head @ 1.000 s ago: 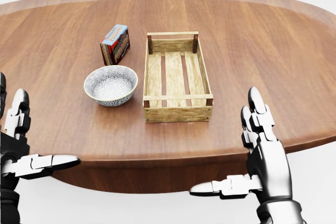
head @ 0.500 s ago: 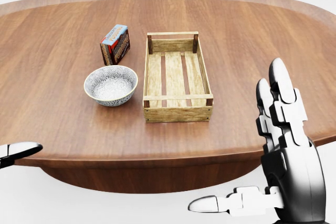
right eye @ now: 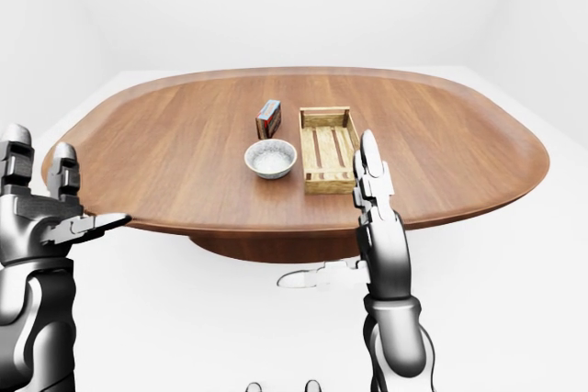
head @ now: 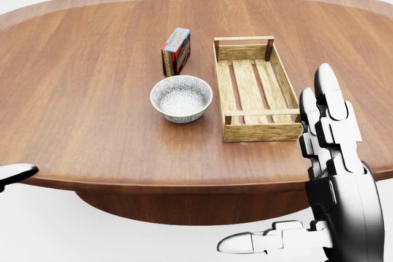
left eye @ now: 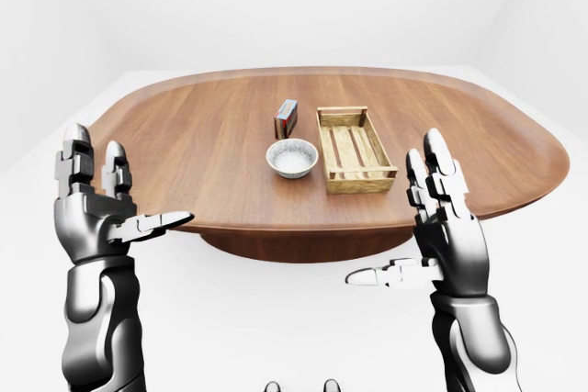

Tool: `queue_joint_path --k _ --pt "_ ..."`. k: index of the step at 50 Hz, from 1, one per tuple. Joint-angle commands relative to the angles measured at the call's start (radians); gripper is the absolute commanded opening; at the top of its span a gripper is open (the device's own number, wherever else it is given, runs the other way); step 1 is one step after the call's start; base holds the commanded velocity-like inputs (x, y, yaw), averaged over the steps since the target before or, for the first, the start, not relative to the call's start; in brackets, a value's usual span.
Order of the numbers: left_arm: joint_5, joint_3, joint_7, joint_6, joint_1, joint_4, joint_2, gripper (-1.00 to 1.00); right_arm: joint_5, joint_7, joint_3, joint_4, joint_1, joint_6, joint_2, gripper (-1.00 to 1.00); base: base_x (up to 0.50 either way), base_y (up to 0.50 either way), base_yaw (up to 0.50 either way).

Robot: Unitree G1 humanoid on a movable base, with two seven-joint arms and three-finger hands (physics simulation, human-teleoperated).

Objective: Pick up the bowl on the left and put it in the tray.

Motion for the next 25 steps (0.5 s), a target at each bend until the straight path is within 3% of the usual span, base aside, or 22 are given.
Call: queue_joint_path --k 1,7,12,25 --pt "-0.005 0.004 0.002 0.000 0.000 -0.007 0.001 1.00 0.011 -0.005 -0.004 0.012 -0.003 0.000 0.005 1.00 0.00 0.50 0.00" --pt "-0.005 0.004 0.001 0.000 0.000 -0.006 0.001 1.00 0.082 -0.031 -0.045 -0.002 -0.023 0.000 0.025 1.00 0.00 0.08 0.00" --pt "-0.002 0.000 0.000 0.000 0.000 -0.004 0.000 1.00 0.077 -0.031 -0.019 0.021 -0.019 0.000 0.012 1.00 0.05 0.00 0.00" --pt "-0.008 0.005 0.000 0.000 0.005 -0.022 -0.001 1.00 0.082 -0.034 -0.020 0.003 -0.012 0.000 0.008 1.00 0.49 0.00 0.00"
